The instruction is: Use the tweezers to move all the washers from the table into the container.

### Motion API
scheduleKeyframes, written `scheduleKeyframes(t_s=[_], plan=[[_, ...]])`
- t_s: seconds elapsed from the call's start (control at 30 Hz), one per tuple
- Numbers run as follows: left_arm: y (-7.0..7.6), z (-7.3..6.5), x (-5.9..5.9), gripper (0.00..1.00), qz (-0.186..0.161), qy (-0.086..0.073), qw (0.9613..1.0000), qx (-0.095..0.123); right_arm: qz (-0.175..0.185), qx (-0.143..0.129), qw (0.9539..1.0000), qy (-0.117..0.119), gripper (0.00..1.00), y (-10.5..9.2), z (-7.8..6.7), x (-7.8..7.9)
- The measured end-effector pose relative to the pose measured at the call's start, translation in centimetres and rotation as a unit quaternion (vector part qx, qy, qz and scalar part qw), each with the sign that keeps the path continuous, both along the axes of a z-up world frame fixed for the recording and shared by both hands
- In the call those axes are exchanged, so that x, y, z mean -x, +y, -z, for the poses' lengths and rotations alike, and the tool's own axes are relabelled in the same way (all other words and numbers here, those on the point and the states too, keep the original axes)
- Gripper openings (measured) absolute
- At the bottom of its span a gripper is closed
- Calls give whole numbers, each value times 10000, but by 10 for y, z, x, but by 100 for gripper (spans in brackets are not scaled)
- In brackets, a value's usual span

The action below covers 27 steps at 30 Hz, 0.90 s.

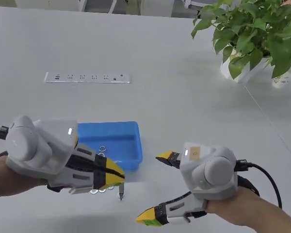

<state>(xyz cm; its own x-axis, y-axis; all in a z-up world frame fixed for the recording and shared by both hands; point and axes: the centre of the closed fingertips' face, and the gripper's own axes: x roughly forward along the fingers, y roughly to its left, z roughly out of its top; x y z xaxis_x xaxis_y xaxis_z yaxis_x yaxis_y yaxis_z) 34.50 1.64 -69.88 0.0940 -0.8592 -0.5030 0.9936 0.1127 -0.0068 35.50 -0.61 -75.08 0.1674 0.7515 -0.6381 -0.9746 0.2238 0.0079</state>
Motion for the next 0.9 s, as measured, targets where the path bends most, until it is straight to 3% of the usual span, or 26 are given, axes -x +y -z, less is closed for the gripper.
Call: scheduleKeyframes(t_s=[0.43,0.9], plan=[[3,0,5,5,35,-10,10000,-82,-699,-60,9972,-253,42,25,3,9],[2,1,6,5,49,-22,9999,-130,-1040,-29,9940,-336,21,47,9,10]])
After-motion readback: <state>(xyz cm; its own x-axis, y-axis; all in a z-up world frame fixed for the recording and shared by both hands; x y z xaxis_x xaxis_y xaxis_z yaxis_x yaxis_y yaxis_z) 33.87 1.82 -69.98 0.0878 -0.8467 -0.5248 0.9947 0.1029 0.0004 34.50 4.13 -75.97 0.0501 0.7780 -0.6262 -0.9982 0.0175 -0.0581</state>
